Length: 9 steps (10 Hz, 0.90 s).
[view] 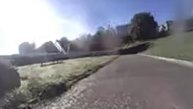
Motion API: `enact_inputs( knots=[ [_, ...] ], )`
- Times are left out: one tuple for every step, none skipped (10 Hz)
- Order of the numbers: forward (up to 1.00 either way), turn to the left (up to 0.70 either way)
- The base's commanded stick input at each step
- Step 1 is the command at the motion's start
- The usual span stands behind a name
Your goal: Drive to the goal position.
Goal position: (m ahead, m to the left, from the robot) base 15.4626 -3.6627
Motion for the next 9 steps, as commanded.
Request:
enact_inputs(
  knots=[
    [0.45,-0.27],
    [0.45,-0.27],
    [0.45,-0.27],
    [0.45,-0.27],
    [0.45,-0.27],
    [0.45,-0.27],
    [0.45,-0.27],
    [0.45,-0.27],
    [0.45,-0.27]
  ],
)
